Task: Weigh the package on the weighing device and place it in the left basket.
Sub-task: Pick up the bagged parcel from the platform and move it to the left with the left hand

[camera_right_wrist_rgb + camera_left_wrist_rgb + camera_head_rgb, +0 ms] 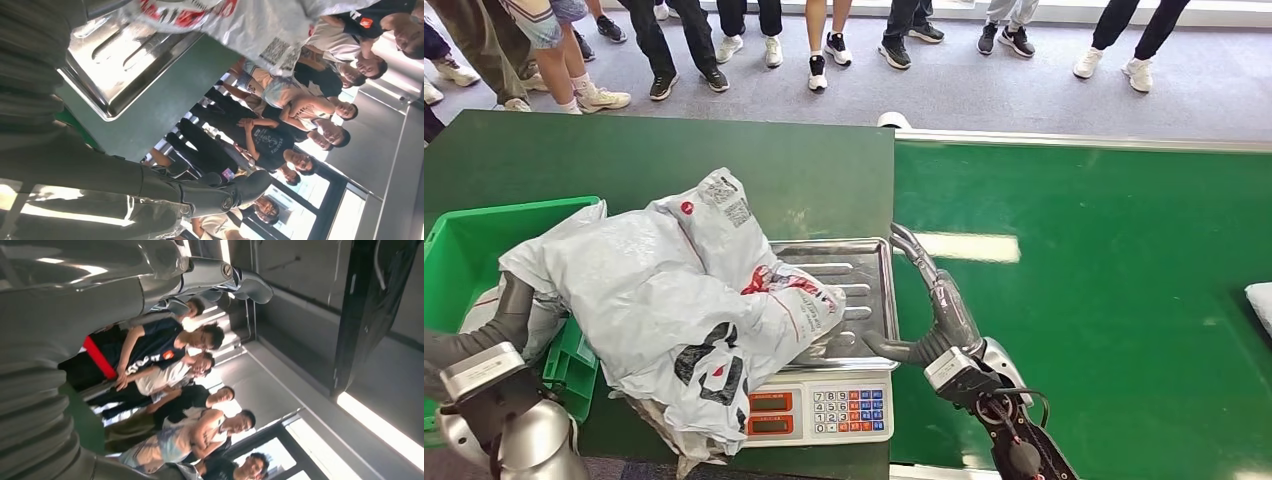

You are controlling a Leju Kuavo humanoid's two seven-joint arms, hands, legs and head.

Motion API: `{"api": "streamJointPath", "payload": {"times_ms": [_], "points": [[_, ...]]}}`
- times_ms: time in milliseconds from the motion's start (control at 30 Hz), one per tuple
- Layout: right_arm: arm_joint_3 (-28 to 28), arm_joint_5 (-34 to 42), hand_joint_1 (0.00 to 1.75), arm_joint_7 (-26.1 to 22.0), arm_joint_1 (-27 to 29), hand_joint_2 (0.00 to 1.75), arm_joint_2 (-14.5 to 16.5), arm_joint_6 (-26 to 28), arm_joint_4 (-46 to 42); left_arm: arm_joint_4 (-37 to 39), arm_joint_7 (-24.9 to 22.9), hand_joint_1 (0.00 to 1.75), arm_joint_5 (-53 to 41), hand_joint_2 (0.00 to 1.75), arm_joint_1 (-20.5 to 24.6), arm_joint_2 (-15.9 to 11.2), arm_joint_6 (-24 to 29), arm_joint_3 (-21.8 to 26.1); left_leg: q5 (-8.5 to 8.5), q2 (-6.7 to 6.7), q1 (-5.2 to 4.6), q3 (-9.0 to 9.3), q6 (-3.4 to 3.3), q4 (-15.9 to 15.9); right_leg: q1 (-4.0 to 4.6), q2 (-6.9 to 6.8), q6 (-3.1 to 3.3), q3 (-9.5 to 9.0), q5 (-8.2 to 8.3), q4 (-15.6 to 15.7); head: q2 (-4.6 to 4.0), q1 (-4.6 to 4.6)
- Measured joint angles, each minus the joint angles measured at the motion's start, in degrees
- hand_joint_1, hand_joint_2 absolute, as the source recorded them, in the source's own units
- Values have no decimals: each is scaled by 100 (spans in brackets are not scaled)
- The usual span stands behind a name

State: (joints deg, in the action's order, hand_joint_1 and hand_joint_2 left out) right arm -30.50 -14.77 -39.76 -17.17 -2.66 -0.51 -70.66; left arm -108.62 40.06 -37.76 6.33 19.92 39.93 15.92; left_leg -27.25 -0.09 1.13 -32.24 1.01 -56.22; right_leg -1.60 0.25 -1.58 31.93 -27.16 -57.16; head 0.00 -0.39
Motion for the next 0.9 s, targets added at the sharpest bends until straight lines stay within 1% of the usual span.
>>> {"api": "streamJointPath", "payload": {"times_ms": [267, 367, 433, 467, 500, 600, 633, 667, 700, 733, 800, 867, 900], "points": [[99, -5, 0, 0, 37, 175, 51, 30, -14, -52, -36, 0, -248, 175, 68, 7, 0, 24, 0, 1, -1, 0, 0, -1, -1, 0, 0, 1, 0, 1, 0, 1], [87, 73, 0, 0, 40, 175, 73, 140, -14, 143, -89, 0, -468, 175, 79, 5, -6, -95, 0, 0, -1, 1, 0, -1, -1, 0, 0, 1, 0, 1, 0, 0], [101, 14, 0, 0, 47, 175, 80, 59, -17, 415, -83, 0, -498, 175, 61, 3, -22, -249, 0, 0, -1, 1, 0, -1, -2, -1, 0, 2, 0, 2, 0, -1], [130, -66, 0, 0, 51, 175, 92, -32, -21, 660, -205, 0, -592, 175, 74, -16, -52, -352, 0, -4, -2, 2, 0, -1, -2, -4, -1, 2, 0, 3, 0, -1], [168, -162, 0, 0, 48, 175, 114, -151, -25, 1019, -511, 0, -852, 175, 104, -63, -88, -495, 0, -9, -2, 2, 0, -1, -3, -9, -1, -1, 0, 3, 0, -1], [276, -342, 0, 0, 2, 175, 211, -439, -30, 2239, -1955, 0, -2082, 175, 173, -306, -114, -1045, 1, -5, -1, 0, 0, -1, -2, -7, 0, -2, 2, 2, 0, 0], [306, -364, 0, 0, -11, 175, 233, -480, -30, 2521, -2217, 0, -2336, 175, 179, -381, -87, -1193, 1, 2, -1, -1, 0, 0, -1, -1, 1, 0, 3, 1, 0, 1], [335, -378, 0, 0, -16, 175, 247, -503, -30, 2715, -2261, 0, -2489, 175, 179, -435, -62, -1286, 1, 7, -1, -1, 0, -1, -1, 3, 1, 1, 3, 0, 0, -1], [359, -387, 0, 0, -19, 175, 255, -515, -30, 2840, -2156, 0, -2592, 175, 177, -467, -43, -1329, 1, 8, -1, -2, 0, -1, -1, 4, 1, 2, 3, -1, 0, 0], [376, -395, 0, 0, -20, 175, 261, -525, -30, 2904, -1951, 0, -2663, 175, 169, -478, -28, -1321, 1, 8, -1, -3, 0, -1, -1, 4, 1, 3, 3, -1, 0, -1], [399, -403, 0, 0, -20, 175, 267, -532, -28, 2898, -1281, 0, -2585, 175, 162, -413, -10, -1167, 1, 7, -1, -8, 0, -1, -1, 3, 0, 5, 2, -1, 0, -1], [412, -390, 0, 0, -19, 175, 268, -530, -28, 2812, -565, 0, -2255, 175, 170, -292, 0, -889, 0, 6, -1, -12, 1, -1, -1, 3, 0, 9, 2, -1, 0, -1], [415, -377, 0, 0, -18, 175, 268, -526, -28, 2757, -324, 0, -2064, 175, 173, -239, 3, -753, 0, 6, -1, -12, 1, -1, -1, 3, 0, 11, 2, 0, 0, -1]]}}
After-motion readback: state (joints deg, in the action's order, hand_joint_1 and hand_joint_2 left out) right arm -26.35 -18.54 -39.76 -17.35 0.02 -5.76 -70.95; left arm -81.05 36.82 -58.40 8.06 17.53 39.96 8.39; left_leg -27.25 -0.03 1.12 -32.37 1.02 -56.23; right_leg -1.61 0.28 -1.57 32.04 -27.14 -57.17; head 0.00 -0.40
